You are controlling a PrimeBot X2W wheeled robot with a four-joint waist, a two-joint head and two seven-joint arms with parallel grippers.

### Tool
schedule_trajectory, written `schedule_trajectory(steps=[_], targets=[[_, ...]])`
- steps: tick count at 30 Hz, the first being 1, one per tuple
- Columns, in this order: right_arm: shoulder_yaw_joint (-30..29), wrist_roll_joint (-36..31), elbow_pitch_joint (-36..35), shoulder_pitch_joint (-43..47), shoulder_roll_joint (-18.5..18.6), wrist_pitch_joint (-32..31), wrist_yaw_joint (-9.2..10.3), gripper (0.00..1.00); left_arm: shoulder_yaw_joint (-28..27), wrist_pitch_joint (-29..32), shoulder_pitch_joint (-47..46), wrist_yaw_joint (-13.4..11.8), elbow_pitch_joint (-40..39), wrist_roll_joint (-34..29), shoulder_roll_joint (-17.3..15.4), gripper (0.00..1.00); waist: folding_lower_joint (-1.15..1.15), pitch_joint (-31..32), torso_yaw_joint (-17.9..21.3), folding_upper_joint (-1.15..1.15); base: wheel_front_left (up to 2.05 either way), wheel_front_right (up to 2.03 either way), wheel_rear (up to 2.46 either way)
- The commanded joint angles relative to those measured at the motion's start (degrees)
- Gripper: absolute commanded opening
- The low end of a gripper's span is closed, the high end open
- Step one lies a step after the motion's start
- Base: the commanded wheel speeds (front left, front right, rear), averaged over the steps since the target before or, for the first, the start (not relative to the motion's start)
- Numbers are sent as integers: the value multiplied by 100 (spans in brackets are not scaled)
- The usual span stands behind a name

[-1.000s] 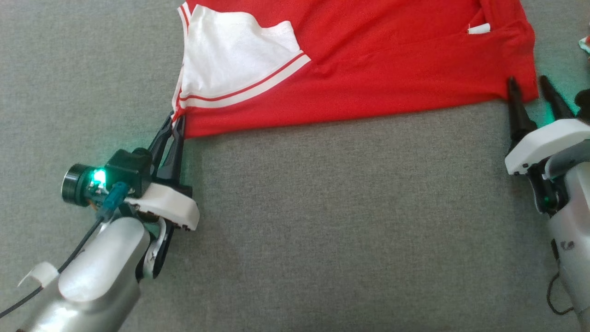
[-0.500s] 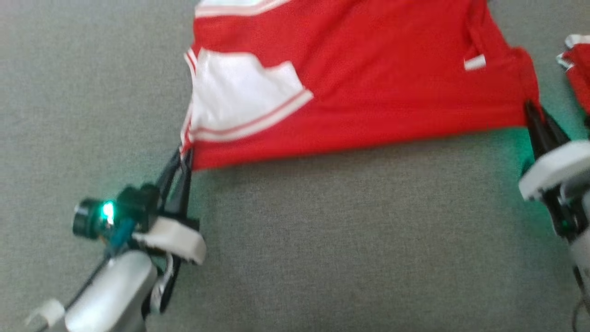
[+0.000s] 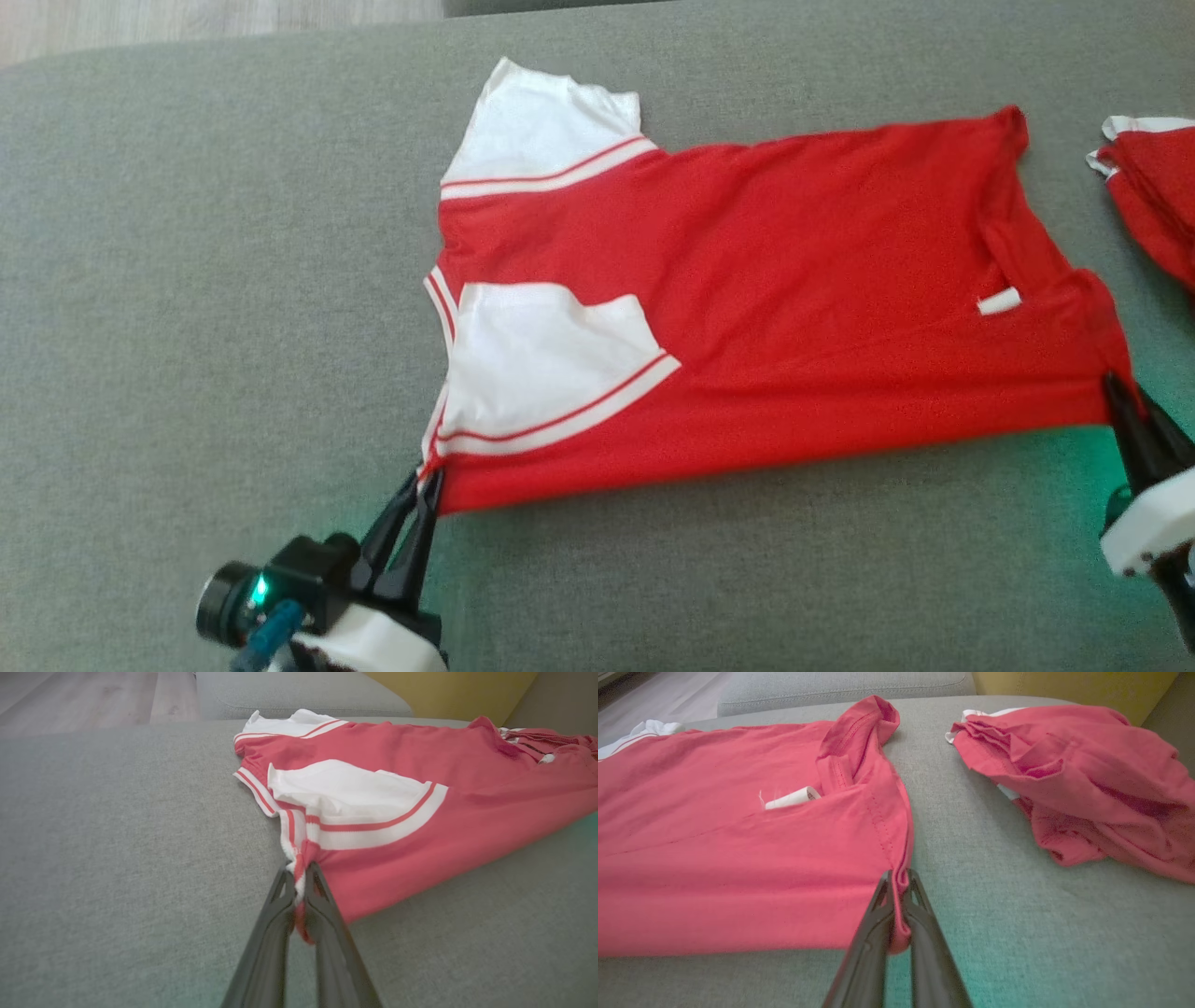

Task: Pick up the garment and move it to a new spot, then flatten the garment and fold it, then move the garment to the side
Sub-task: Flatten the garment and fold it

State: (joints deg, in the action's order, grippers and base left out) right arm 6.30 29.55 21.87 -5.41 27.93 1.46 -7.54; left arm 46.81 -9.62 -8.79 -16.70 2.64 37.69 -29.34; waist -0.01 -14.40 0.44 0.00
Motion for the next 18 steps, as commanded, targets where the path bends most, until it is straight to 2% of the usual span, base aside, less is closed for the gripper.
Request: schedule_trajectory(steps=[1, 4, 5, 6, 7, 8, 9, 13, 18], targets=[[-140, -68, -282, 192, 135, -95, 5, 0, -187, 25, 14, -88, -213, 51, -243, 0, 1, 16, 2, 0, 0, 0, 0], [-367, -191, -522, 439, 5, -258, 5, 0, -159, 119, 105, -111, -290, 112, -278, 0, 1, 26, -8, 0, 0, 0, 0], [-430, -245, -557, 483, -35, -296, 5, 11, -153, 136, 102, -114, -285, 114, -279, 0, 1, 31, -8, 0, 0, 0, 0], [-496, -294, -579, 513, -92, -339, 5, 52, -150, 150, 88, -113, -272, 126, -262, 0, 1, 39, -9, 0, 0, 0, 0], [-563, -342, -602, 531, -157, -370, 5, 100, -139, 165, 65, -101, -250, 132, -240, 5, 1, 49, -10, 0, 0, 0, 0], [-627, -393, -631, 539, -217, -366, 5, 100, -99, 208, 24, -77, -213, 108, -235, 33, 1, 60, -9, 0, 0, 0, 0], [-678, -417, -670, 547, -278, -355, 5, 100, -50, 251, -36, -51, -166, 64, -227, 100, 1, 77, -13, 0, 0, 0, 0], [-788, -528, -886, 536, -425, -288, 5, 100, 99, 443, -354, 73, -4, -114, -235, 100, 1, 124, 40, 0, 0, 0, 0], [-764, -609, -1235, 361, -545, -122, 5, 100, -124, 681, -856, 116, -178, -113, -451, 100, 1, 19, 221, 0, 0, 0, 0]])
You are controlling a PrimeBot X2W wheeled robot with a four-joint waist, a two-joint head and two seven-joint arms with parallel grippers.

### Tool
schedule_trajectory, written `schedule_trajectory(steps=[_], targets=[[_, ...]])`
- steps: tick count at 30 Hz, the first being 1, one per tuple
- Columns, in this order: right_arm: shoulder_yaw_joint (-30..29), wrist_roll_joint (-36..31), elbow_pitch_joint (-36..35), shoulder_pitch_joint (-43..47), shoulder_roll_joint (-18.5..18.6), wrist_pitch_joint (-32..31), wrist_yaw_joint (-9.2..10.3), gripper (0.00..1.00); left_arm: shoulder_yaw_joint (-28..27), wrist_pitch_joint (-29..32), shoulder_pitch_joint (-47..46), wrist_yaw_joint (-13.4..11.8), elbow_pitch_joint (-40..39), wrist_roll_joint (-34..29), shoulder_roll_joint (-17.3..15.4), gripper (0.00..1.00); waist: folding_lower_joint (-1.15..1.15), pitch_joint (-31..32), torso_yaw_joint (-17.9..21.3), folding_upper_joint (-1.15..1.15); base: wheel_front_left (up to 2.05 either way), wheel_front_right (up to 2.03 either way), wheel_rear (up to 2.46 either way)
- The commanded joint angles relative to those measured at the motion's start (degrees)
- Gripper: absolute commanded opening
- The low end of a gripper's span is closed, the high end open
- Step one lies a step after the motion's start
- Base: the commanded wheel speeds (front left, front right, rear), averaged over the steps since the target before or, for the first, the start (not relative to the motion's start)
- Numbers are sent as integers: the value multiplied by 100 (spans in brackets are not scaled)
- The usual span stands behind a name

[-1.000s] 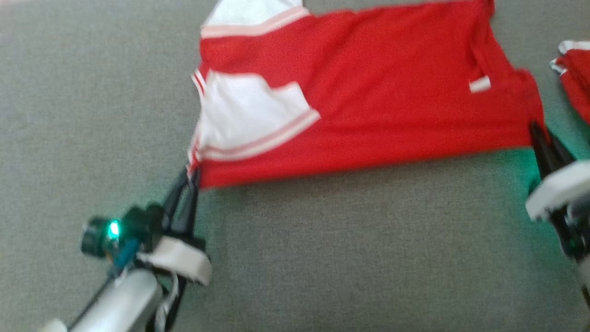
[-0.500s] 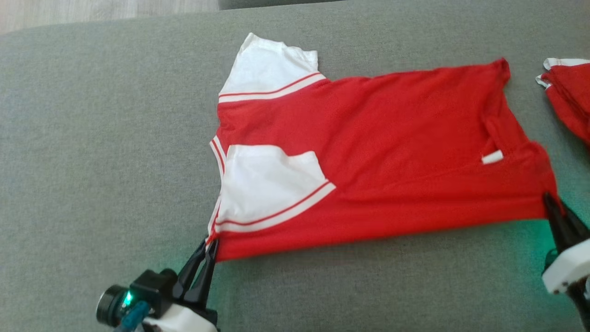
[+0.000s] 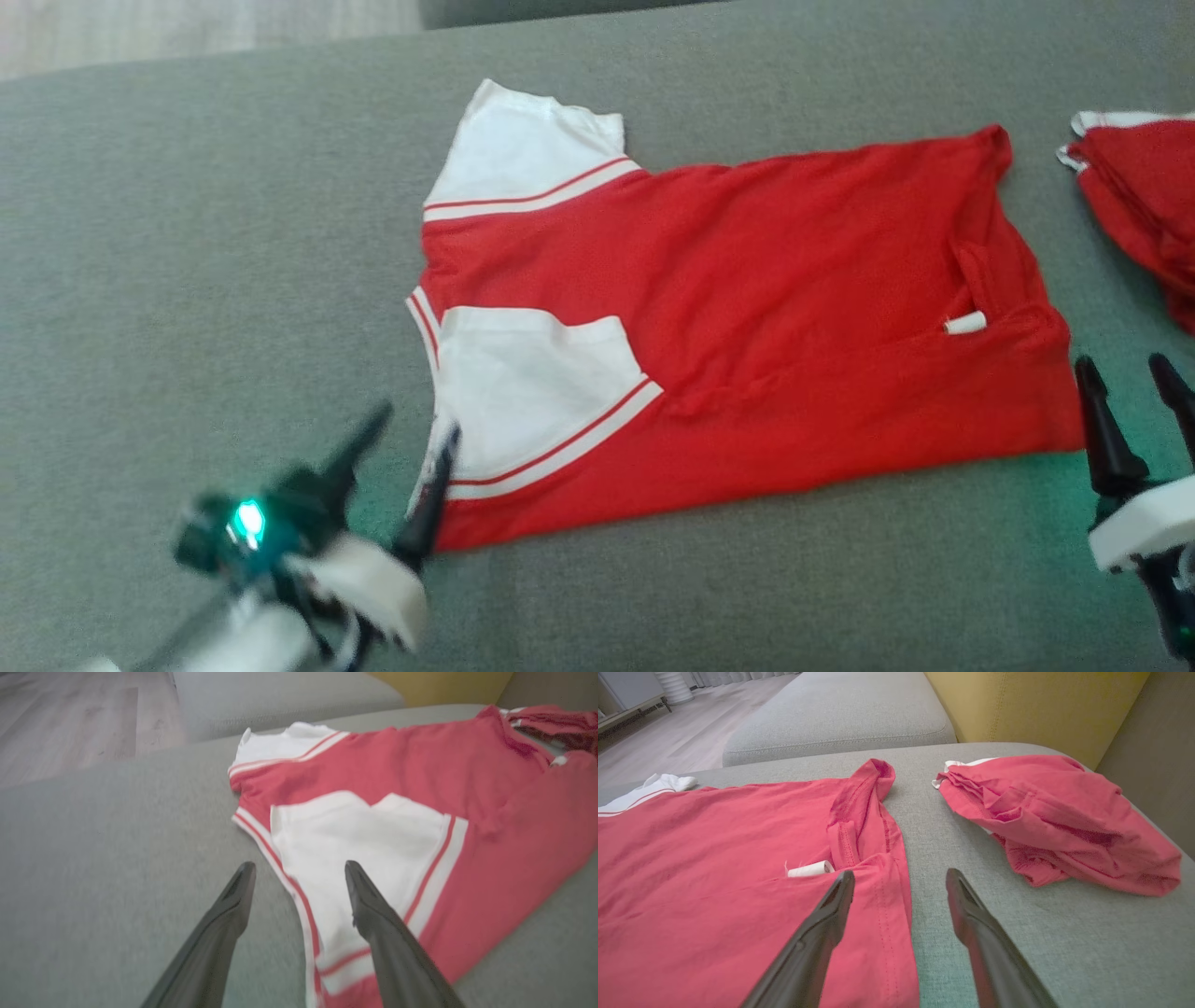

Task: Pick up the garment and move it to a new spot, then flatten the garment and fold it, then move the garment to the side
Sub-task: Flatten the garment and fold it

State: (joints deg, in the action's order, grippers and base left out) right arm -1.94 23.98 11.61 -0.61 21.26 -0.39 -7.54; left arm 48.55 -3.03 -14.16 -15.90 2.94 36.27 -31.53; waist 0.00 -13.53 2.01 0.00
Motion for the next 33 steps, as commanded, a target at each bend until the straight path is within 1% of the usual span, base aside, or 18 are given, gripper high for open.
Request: schedule_trajectory(steps=[1, 4, 6, 8, 11, 13, 14, 15, 21, 27, 33], targets=[[92, -68, -259, -169, 100, 70, 5, 100, -380, 98, -463, 80, -310, 66, -307, 100, 0, -120, 111, 0, 0, 0, 0], [208, -132, -353, -337, 40, 102, 5, 100, -614, 429, -1055, 265, -630, 147, -544, 100, 0, -311, 233, 0, 0, 0, 0], [305, -168, -383, -463, -4, 142, 5, 100, -763, 733, -1535, 436, -739, 241, -672, 100, 0, -448, 319, 0, 0, 0, 0], [422, -170, -397, -591, -31, 180, 5, 100, -902, 1049, -2054, 606, -680, 313, -791, 100, 0, -584, 420, 0, 0, 0, 0], [558, -125, -371, -783, -14, 261, 5, 100, -996, 1603, -2836, 909, -404, 430, -877, 100, 0, -788, 563, 0, 0, 0, 0], [631, -100, -321, -894, 11, 293, 5, 100, -997, 1976, -3349, 1095, -131, 456, -890, 100, 0, -922, 651, 0, 0, 0, 0], [631, -100, -321, -894, 11, 293, 5, 100, -997, 1976, -3349, 1095, -131, 456, -890, 100, 0, -922, 651, 0, 0, 0, 0], [668, -83, -293, -951, 22, 306, 5, 100, -992, 2143, -3597, 1172, 25, 458, -875, 100, 0, -990, 696, 0, 0, 0, 0], [827, -56, -184, -1189, 6, 430, 5, 100, -931, 3271, -4748, 1632, 990, 817, -653, 100, 0, -1337, 928, 0, 0, 0, 0], [982, -39, -35, -1402, -67, 573, 5, 100, -850, 4097, -5482, 1830, 1737, 904, -674, 100, 0, -1649, 1183, 0, 0, 0, 0], [1142, -33, 172, -1604, -146, 723, 5, 100, -807, 4412, -5626, 1943, 2192, 1030, -699, 100, 0, -1804, 1411, 0, 0, 0, 0]])
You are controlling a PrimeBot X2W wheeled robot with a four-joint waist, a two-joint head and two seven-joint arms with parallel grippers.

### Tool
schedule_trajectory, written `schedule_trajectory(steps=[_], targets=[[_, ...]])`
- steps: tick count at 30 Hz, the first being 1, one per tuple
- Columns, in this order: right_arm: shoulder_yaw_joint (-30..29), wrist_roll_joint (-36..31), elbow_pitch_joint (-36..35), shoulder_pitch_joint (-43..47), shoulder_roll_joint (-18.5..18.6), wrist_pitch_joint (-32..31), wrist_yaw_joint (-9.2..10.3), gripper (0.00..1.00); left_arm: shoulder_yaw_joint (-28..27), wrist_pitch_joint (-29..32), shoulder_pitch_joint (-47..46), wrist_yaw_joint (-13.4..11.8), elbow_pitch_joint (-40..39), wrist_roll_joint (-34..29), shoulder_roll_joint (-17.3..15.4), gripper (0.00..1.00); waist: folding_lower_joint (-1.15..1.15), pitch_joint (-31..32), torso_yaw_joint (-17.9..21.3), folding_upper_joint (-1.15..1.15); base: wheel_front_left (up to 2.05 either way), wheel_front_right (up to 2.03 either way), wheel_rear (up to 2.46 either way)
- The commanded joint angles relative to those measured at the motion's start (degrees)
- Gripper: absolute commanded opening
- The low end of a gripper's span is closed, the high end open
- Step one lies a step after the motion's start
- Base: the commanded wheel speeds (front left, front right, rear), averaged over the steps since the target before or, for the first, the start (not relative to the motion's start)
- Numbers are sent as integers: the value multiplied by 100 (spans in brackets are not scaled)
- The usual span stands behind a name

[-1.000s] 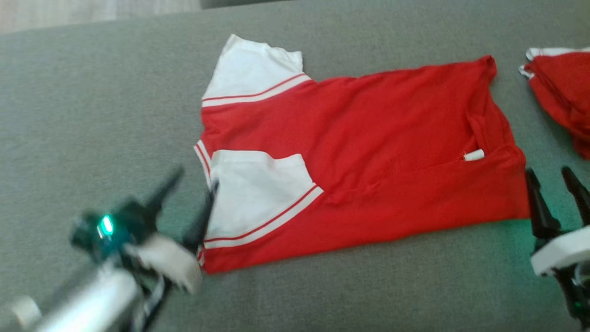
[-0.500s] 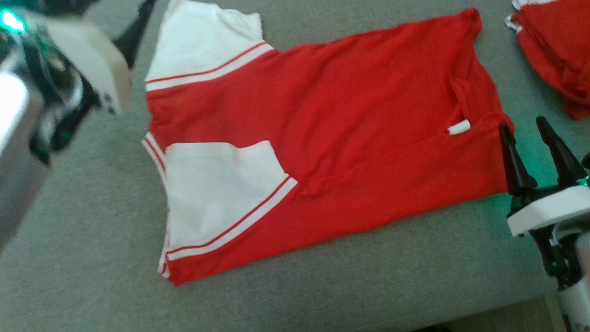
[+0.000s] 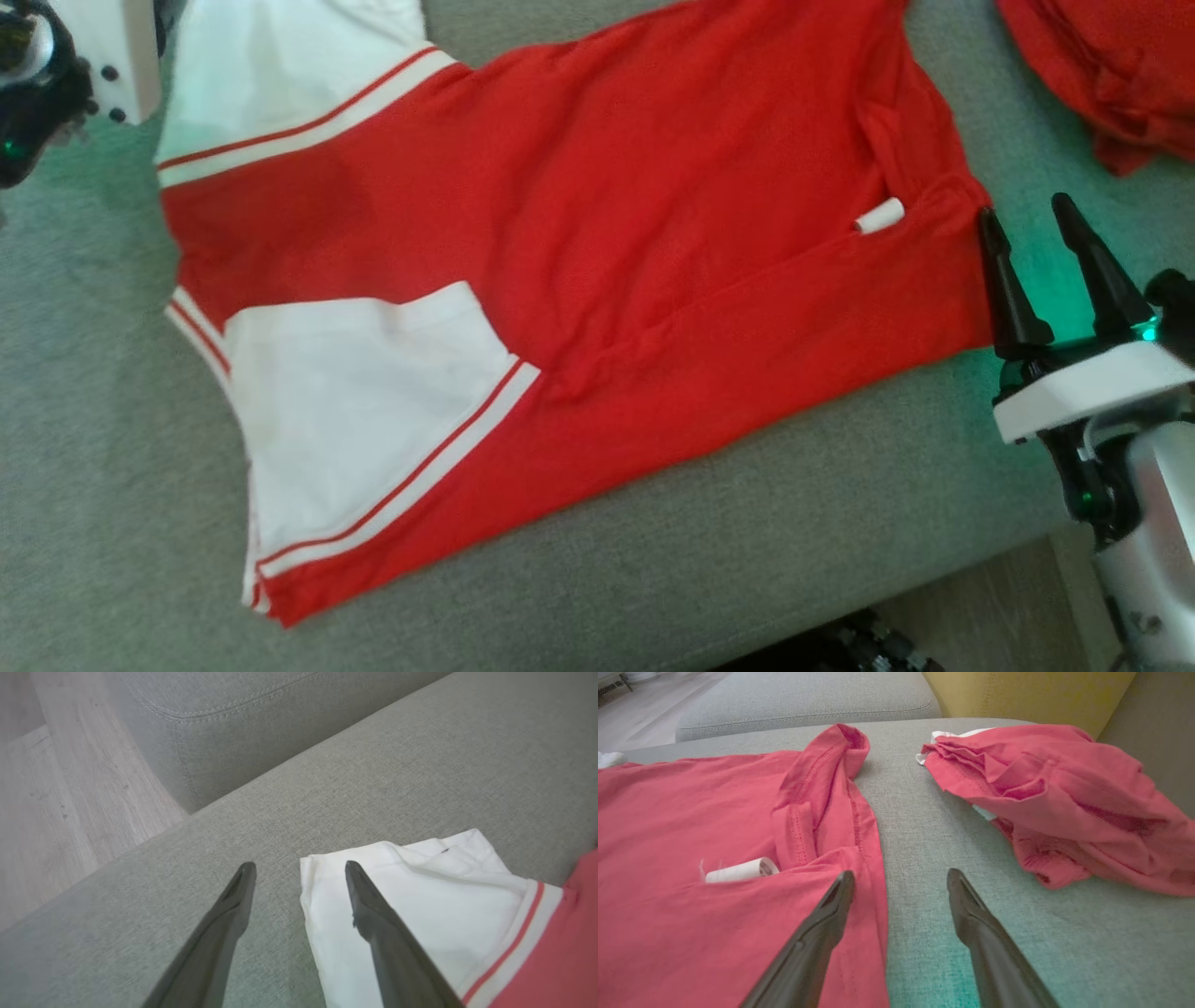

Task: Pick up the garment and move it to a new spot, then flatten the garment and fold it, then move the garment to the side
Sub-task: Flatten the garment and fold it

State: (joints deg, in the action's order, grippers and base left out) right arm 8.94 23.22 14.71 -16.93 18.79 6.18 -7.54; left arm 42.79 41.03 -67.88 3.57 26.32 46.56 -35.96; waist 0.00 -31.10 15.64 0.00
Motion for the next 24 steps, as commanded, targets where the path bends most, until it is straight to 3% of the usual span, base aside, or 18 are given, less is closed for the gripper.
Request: schedule_trajectory(steps=[1, 14, 15, 16, 17, 18, 19, 24], targets=[[74, 41, -101, 1, 97, 90, 5, 100, -239, -2, -258, -3, -98, 11, -265, 100, 0, -68, 80, 0, 0, 0, 0], [291, 41, 340, -245, -2, 400, 5, 100, -268, -46, -200, 32, 354, 108, -397, 100, 0, -251, 392, 0, 0, 0, 0], [285, 55, 364, -255, 2, 416, 5, 100, -261, -67, -204, 37, 357, 90, -411, 88, 0, -263, 398, 0, 0, 0, 0], [283, 64, 383, -268, 10, 430, 5, 100, -253, -93, -209, 42, 362, 69, -427, 53, 0, -276, 404, 0, 0, 0, 0], [276, 71, 401, -284, 17, 444, 5, 100, -265, -120, -212, 29, 378, 66, -436, 33, 0, -290, 409, 0, 0, 0, 0], [269, 79, 416, -302, 23, 456, 5, 100, -275, -128, -212, 18, 394, 76, -439, 29, 0, -302, 412, 0, 0, 0, 0], [265, 85, 429, -322, 30, 466, 5, 100, -274, -122, -212, 18, 407, 83, -443, 0, 0, -313, 413, 0, 0, 0, 0], [228, 123, 442, -442, 59, 498, 5, 100, -274, -8, -210, 59, 417, 201, -427, 0, 0, -345, 380, 0, 0, 0, 0]])
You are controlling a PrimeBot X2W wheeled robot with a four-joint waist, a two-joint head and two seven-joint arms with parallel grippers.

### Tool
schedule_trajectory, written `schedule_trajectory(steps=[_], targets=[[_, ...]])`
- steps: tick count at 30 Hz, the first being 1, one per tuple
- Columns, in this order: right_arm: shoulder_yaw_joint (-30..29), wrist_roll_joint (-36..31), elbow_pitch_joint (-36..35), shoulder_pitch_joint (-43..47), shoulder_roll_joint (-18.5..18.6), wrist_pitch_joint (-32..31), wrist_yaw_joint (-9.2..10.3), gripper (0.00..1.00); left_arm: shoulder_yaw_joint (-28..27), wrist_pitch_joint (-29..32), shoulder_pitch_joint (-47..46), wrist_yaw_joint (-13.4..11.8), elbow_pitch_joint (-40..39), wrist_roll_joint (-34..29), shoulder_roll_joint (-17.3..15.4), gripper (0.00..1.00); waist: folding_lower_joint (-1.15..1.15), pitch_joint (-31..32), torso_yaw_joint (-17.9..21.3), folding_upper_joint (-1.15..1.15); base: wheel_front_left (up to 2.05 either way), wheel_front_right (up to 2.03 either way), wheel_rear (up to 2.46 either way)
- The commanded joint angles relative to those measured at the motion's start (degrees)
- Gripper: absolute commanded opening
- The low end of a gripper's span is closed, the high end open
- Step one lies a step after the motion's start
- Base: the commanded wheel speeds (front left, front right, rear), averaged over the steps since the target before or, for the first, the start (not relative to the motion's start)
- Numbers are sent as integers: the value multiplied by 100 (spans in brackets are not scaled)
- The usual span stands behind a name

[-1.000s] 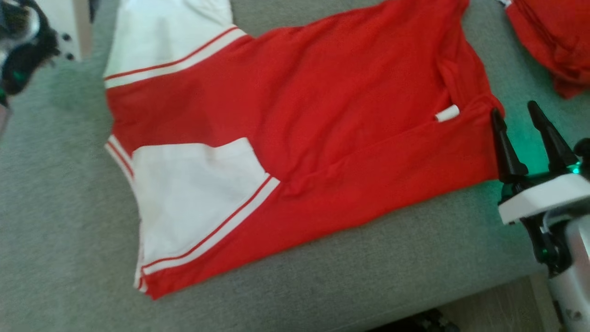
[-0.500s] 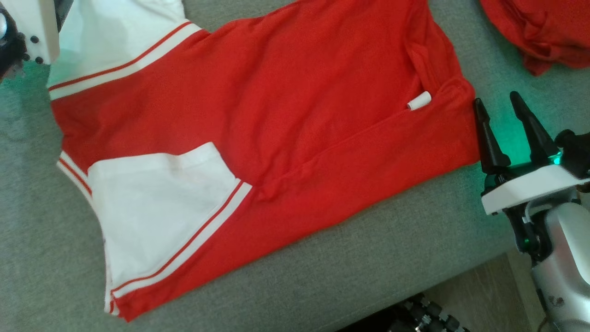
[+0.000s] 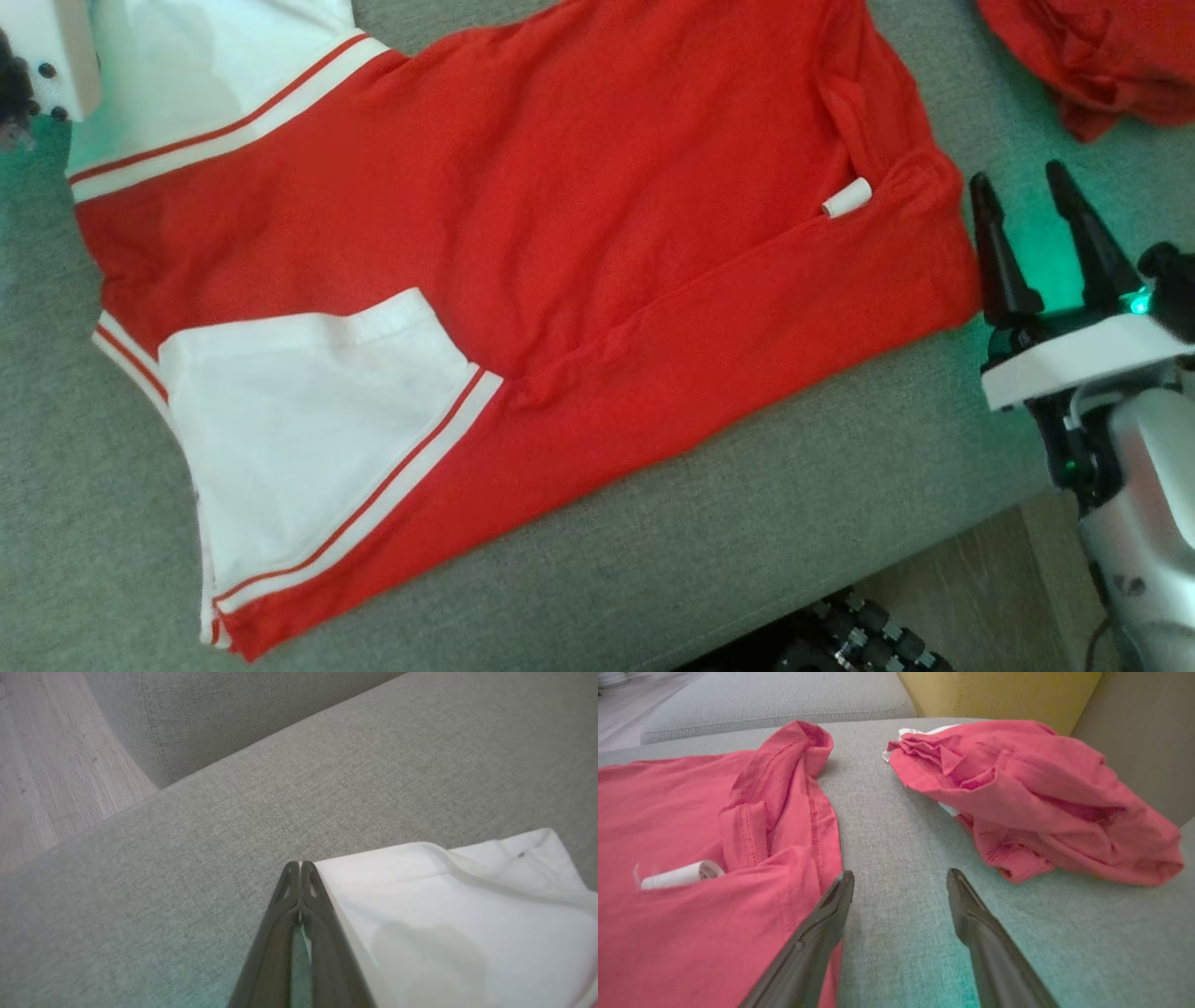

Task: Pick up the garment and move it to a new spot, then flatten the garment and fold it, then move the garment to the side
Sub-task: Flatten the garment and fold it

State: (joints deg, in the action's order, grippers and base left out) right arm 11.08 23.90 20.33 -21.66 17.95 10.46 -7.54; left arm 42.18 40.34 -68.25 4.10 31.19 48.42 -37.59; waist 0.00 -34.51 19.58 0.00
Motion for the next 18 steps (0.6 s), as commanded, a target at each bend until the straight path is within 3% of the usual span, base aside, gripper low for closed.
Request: schedule_trajectory(steps=[1, 6, 12, 18], targets=[[12, 67, -132, -7, 157, 68, 5, 100, -211, 63, -175, 12, -75, 21, -268, 0, 0, -4, -24, 0, 0, 0, 0], [71, 234, -222, -300, 232, -66, 5, 100, -209, 74, -180, 26, -99, 49, -284, 0, 0, 15, -53, 0, 0, 0, 0], [506, 1069, -83, -1619, 406, -1213, 5, 100, -154, 103, -239, 59, -235, 71, -208, 0, 0, 56, -201, 0, 0, 0, 0], [1057, 1918, 442, -2676, 199, -2337, 5, 100, -74, 34, -303, 109, -365, 14, -143, 0, 0, 83, -360, 0, 0, 0, 0]])
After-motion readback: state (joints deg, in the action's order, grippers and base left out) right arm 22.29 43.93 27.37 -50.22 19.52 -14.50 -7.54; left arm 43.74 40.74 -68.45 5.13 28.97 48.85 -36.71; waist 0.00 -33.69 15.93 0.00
